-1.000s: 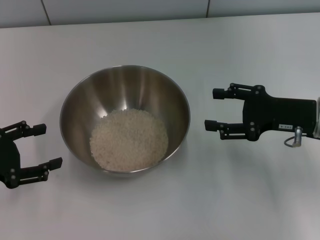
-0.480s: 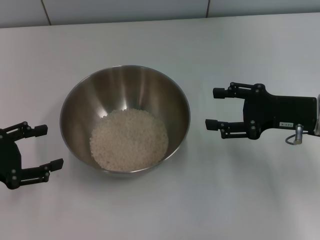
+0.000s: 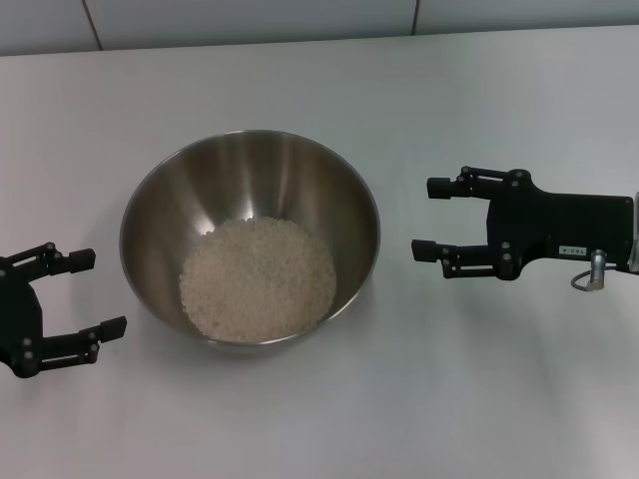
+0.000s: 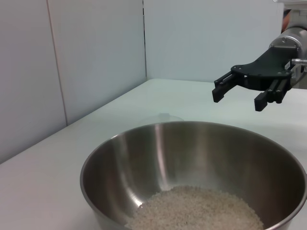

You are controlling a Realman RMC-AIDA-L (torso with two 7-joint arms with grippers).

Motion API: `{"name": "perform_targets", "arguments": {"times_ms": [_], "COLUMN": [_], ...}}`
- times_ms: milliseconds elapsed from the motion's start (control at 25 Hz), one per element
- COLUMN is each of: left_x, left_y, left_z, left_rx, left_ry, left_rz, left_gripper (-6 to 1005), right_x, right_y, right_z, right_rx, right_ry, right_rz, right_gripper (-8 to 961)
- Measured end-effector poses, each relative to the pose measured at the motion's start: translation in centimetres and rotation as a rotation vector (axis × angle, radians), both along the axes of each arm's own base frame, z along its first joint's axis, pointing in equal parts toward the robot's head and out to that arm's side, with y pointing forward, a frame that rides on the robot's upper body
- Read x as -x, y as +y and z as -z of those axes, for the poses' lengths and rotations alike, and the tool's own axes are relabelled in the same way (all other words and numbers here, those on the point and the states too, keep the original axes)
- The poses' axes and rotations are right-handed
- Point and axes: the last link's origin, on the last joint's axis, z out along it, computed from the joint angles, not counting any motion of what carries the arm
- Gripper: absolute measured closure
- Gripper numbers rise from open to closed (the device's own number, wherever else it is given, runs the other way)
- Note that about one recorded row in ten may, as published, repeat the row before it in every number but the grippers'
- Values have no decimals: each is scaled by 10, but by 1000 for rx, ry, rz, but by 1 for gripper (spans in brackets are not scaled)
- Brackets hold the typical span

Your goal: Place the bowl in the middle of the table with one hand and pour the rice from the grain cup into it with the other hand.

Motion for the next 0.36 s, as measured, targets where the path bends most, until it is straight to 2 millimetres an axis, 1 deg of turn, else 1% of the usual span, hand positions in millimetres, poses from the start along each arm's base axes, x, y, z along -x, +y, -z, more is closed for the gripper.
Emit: {"name": "perform_targets", "arguments": {"times_ms": [360], "left_x": [0], "left_y": [0], "left_z": [0], "left_rx": [0], "left_ry": [-2], "left_rz": [1], "left_gripper": [164], "right_x": [1], "right_y": [0], "right_z": [1], "right_rx": [3], "right_ry": [2], "right_rz": [-1], "right_gripper": [152]}}
